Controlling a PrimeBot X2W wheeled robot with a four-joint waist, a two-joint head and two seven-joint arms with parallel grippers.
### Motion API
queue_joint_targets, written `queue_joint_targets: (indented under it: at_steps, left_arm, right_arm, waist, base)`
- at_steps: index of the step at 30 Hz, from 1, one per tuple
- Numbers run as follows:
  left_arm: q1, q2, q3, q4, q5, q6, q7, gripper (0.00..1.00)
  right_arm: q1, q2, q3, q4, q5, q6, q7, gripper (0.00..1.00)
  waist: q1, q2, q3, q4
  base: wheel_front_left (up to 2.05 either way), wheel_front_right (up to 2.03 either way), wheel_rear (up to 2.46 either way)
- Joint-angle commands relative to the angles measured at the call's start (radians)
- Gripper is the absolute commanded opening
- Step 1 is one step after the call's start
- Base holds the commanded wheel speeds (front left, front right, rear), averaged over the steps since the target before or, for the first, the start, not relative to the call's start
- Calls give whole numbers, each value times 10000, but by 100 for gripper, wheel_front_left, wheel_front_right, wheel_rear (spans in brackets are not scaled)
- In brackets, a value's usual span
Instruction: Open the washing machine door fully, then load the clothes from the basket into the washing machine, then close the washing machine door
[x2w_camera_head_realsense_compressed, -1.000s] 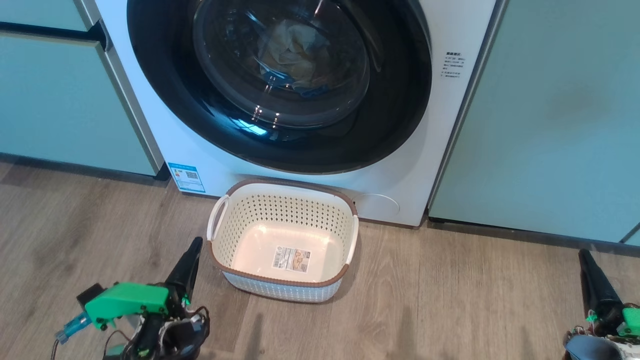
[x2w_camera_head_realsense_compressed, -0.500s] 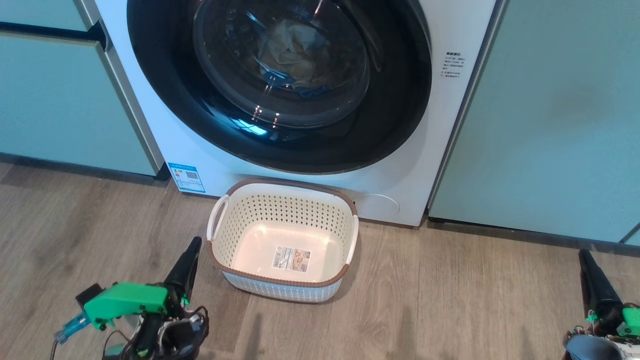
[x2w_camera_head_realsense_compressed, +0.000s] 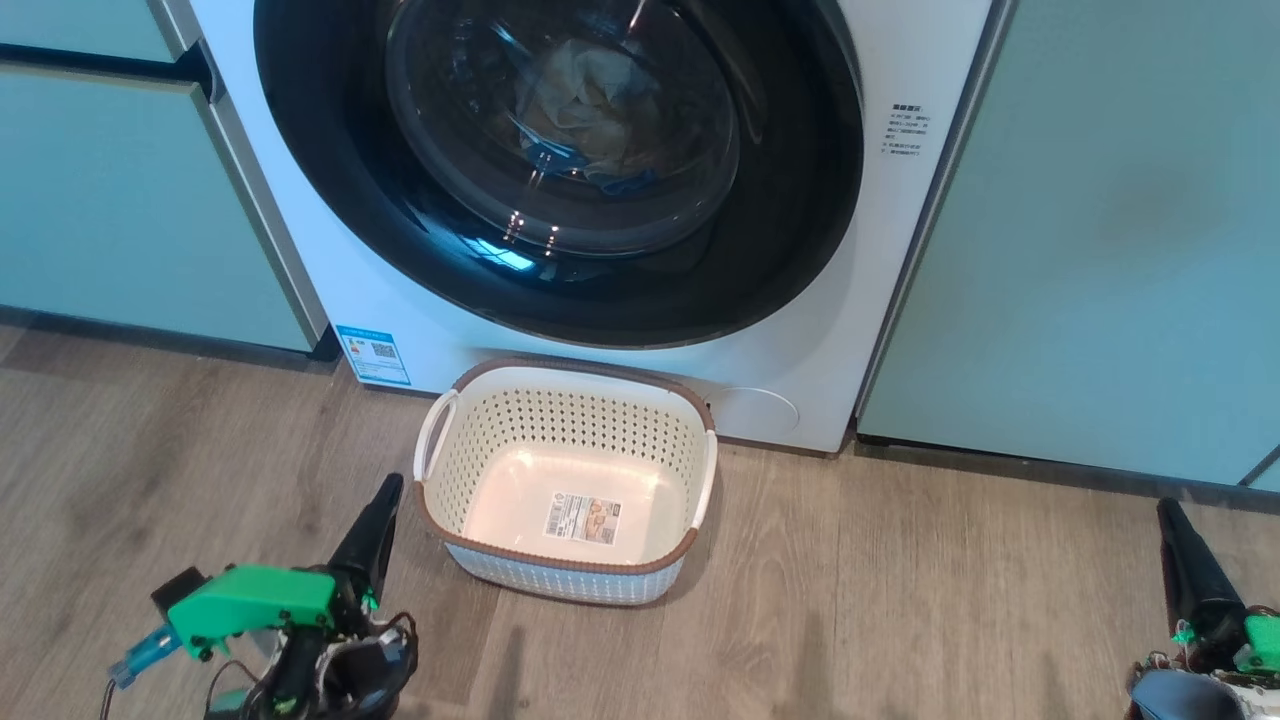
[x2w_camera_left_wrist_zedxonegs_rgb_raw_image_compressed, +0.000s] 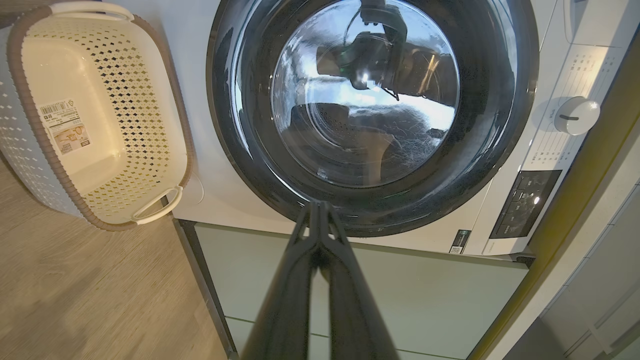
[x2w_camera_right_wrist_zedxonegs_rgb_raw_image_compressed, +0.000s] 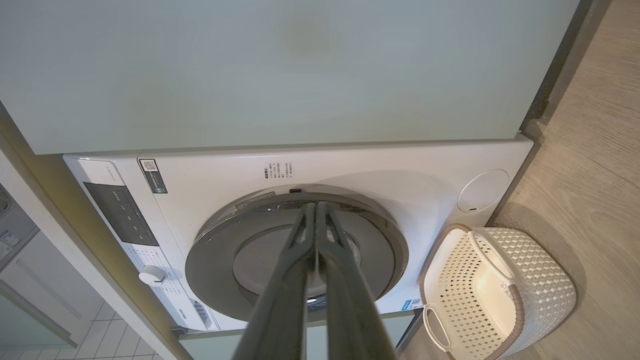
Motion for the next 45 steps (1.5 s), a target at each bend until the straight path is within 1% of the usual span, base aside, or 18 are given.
queue_joint_targets:
  at_steps: [1, 45]
  left_arm:
    - [-331, 60, 339, -364, -38, -14, 62, 0]
    - [-331, 60, 337, -365, -40, -14, 61, 0]
  right_arm:
    - [-553, -26, 155, -387, 78, -27, 55, 0]
    - [-553, -26, 156, -387, 79, -27, 55, 0]
  waist:
    - [0, 0, 0, 0]
    - [0, 0, 0, 0]
  base:
    - [0, 0, 0]
    - [0, 0, 0]
